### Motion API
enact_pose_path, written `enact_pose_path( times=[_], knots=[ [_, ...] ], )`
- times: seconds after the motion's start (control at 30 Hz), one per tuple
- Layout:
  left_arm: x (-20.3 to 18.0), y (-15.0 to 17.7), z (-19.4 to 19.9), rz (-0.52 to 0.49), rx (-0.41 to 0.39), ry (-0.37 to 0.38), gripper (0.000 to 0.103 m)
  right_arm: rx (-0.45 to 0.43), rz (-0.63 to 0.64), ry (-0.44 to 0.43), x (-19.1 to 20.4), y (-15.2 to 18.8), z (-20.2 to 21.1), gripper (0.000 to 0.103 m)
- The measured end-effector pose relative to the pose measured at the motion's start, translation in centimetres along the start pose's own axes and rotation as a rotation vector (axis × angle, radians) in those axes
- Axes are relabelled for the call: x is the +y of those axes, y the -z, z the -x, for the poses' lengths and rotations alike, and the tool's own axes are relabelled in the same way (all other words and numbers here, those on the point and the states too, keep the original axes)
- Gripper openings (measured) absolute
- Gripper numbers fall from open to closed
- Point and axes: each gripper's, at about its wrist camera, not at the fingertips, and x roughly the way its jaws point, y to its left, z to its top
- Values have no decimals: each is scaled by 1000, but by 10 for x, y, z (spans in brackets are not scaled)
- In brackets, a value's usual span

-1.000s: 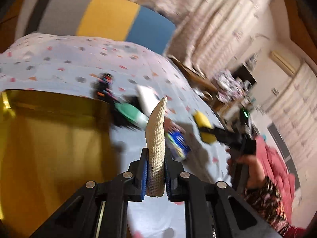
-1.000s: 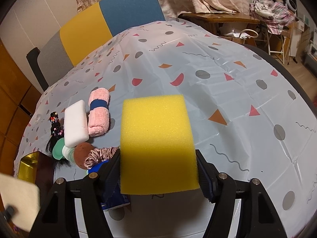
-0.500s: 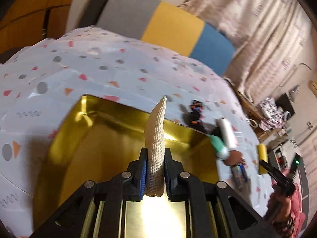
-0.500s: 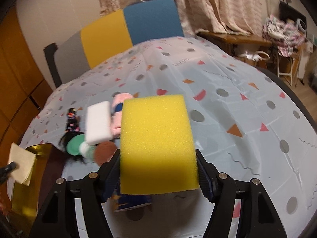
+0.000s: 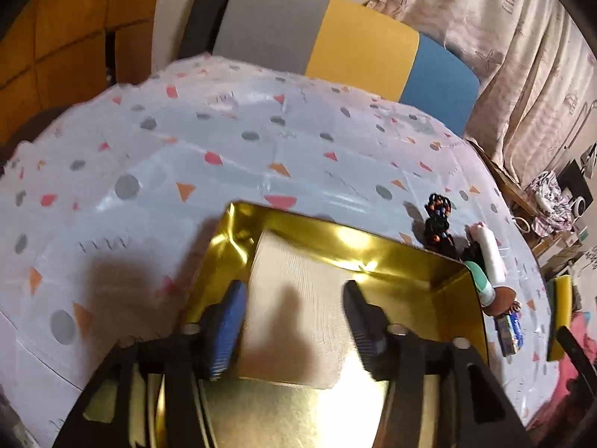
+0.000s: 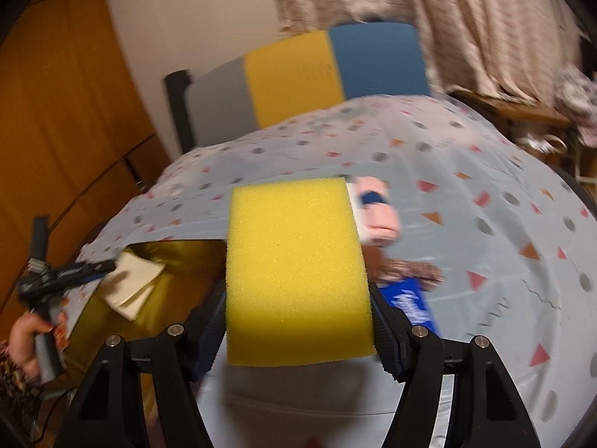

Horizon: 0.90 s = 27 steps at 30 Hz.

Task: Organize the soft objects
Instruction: 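Carry the cloth into the gold tray and open the left tool while the right tool brings the sponge over, then lower the yellow sponge into the gold tray and open the right tool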

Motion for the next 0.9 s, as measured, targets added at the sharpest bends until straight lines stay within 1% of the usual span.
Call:
enact_pose_path(
  times=[0.03, 0.1, 0.17, 0.27, 0.33, 0.37, 0.47, 0.53, 0.6, 0.73, 0.9],
  knots=[
    [1, 0, 5, -3, -25, -15, 64, 8, 23, -10, 12, 0, -1, 69],
    [4, -2, 11, 7, -60, -31, 64, 22, 53, -31, 31, 1, -3, 69],
    [10, 0, 18, 34, -76, -38, 64, 47, 73, -52, 49, 4, -9, 69],
    [15, 11, 32, 73, -87, 27, 64, 85, 94, -91, 71, 9, -17, 69],
    [13, 23, 40, 61, -87, 53, 64, 113, 117, -109, 88, 12, -24, 69],
    [10, 31, 44, 46, -89, 51, 64, 129, 134, -112, 99, 14, -29, 69],
    [3, 51, 55, 11, -100, 47, 64, 168, 161, -114, 121, 16, -42, 69],
    [2, 63, 61, 9, -109, 32, 64, 201, 163, -108, 131, 17, -53, 69],
    [2, 71, 66, 20, -107, 33, 64, 239, 150, -91, 143, 18, -66, 70],
    [7, 82, 80, 43, -128, 44, 64, 280, 128, -68, 158, 21, -87, 70],
    [16, 84, 92, 83, -150, 48, 64, 313, 95, -31, 176, 23, -110, 70]
  ],
)
